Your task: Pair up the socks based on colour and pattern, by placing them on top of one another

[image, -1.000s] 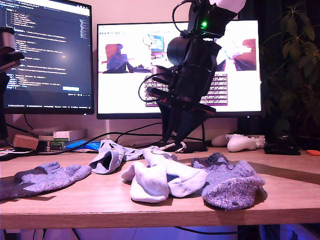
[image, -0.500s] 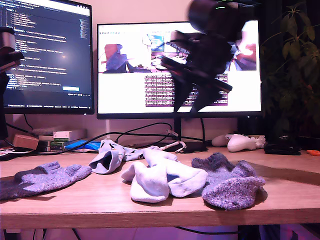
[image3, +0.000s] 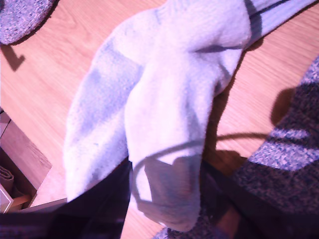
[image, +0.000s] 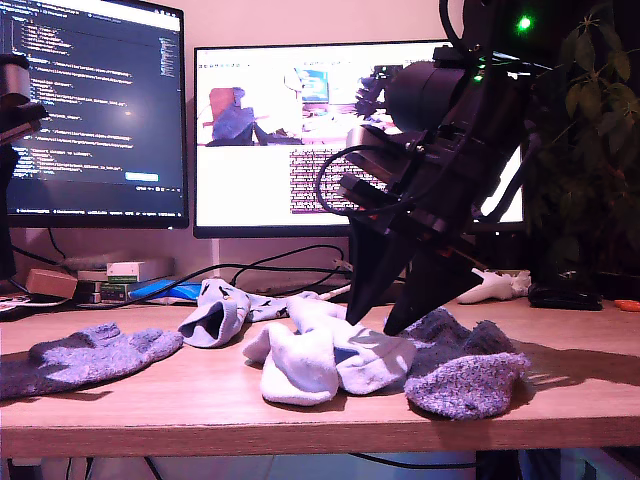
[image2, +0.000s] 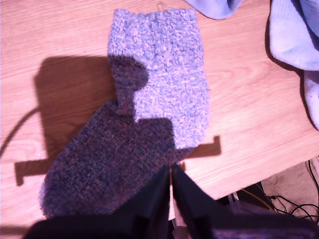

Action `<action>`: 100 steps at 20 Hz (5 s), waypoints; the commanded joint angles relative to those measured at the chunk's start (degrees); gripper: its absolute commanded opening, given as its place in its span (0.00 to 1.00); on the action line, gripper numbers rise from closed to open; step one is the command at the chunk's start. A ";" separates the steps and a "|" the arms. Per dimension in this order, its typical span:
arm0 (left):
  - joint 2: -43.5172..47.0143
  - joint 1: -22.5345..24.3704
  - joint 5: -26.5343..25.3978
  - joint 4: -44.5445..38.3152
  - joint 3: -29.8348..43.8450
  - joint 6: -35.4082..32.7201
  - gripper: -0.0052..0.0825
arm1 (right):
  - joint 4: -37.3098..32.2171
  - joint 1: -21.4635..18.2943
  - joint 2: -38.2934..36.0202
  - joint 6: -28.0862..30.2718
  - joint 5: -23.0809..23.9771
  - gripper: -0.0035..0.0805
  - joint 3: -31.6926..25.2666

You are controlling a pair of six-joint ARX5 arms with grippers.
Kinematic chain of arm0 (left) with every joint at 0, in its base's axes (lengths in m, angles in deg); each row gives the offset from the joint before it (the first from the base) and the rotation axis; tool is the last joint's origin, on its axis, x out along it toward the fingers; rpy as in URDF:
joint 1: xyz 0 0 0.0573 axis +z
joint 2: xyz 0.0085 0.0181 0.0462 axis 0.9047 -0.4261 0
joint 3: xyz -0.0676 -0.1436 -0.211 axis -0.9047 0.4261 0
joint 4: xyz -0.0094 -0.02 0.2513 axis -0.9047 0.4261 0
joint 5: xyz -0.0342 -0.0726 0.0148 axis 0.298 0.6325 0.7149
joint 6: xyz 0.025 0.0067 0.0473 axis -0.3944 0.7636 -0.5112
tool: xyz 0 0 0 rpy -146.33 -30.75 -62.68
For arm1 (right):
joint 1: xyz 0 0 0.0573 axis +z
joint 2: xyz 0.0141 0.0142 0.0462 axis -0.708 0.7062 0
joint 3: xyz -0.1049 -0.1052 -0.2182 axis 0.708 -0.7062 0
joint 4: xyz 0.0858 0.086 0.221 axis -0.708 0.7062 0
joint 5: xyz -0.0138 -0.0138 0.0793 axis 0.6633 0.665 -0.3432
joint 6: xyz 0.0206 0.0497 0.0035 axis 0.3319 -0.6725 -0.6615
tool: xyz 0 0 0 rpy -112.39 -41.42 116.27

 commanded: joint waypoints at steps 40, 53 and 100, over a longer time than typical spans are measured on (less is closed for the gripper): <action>0.44 1.09 -0.37 -0.04 0.87 1.99 0.03 | 24.02 29.64 7.34 20.83 50.38 0.03 20.52; 0.46 1.11 -0.35 -0.76 0.87 1.97 0.03 | 32.57 28.81 8.17 16.46 43.74 0.45 25.46; -33.46 -15.91 8.48 -22.93 -16.09 22.69 0.37 | 1.77 3.85 -32.04 2.82 13.94 0.03 -12.41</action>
